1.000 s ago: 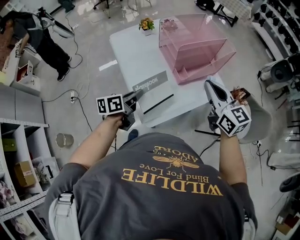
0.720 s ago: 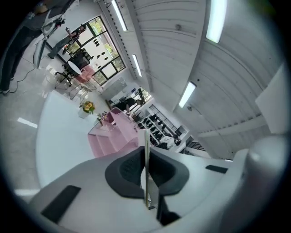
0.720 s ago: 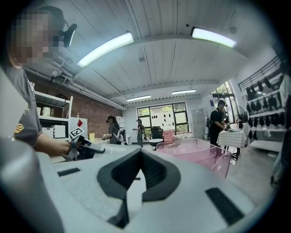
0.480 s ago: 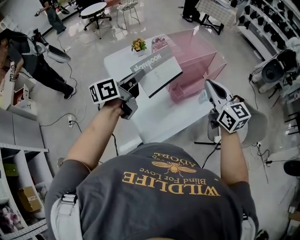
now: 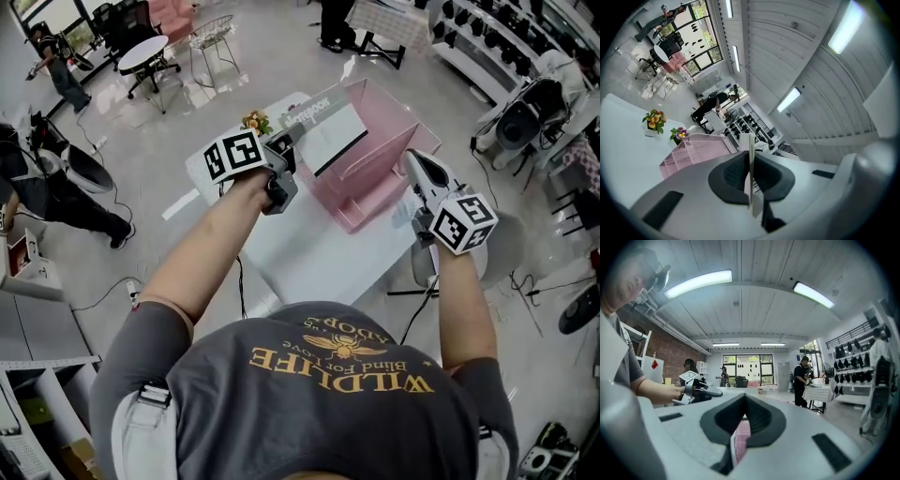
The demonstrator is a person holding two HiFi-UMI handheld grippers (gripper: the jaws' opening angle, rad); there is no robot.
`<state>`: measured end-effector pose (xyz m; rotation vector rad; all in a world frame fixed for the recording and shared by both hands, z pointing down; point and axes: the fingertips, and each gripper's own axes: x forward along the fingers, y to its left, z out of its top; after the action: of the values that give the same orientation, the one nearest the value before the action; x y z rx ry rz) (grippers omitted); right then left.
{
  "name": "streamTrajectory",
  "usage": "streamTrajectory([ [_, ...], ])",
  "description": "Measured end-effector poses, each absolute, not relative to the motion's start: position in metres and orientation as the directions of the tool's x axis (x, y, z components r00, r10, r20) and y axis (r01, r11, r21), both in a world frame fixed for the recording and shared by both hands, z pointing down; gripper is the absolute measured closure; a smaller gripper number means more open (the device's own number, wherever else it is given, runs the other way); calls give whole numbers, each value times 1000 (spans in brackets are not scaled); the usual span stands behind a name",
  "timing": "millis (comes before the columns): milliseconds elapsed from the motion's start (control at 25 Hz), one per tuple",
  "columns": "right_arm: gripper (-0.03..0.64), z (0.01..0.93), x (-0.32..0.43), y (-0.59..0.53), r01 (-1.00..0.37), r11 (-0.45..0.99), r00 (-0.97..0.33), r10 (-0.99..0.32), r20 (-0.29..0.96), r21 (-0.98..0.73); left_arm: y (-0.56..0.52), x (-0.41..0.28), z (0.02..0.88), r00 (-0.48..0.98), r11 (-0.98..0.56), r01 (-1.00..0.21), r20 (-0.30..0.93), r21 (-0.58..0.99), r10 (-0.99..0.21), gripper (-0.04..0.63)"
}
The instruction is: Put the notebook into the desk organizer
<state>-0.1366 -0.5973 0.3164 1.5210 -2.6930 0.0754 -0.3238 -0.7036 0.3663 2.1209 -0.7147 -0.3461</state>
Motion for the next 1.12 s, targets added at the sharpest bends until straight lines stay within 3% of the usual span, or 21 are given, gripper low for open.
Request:
streamTrajectory([
  [320, 617, 314, -124, -631, -895, 447, -445, -891, 92, -1, -774, -272, 401, 837, -428, -357, 80, 831, -542, 588],
  [560, 617, 322, -113, -645, -913, 407, -404, -908, 111, 4, -802, -249, 438, 833, -424, -439, 182, 793, -522, 588],
  [880, 617, 335, -106, -649, -930, 368, -363, -921, 138, 12, -820, -233, 472, 732, -547, -680, 409, 489, -545, 583],
  [1120, 617, 335, -102, -647, -936, 350, -344, -928, 145, 23, -823, -227, 482, 650, -626, -743, 478, 237, -591, 508],
])
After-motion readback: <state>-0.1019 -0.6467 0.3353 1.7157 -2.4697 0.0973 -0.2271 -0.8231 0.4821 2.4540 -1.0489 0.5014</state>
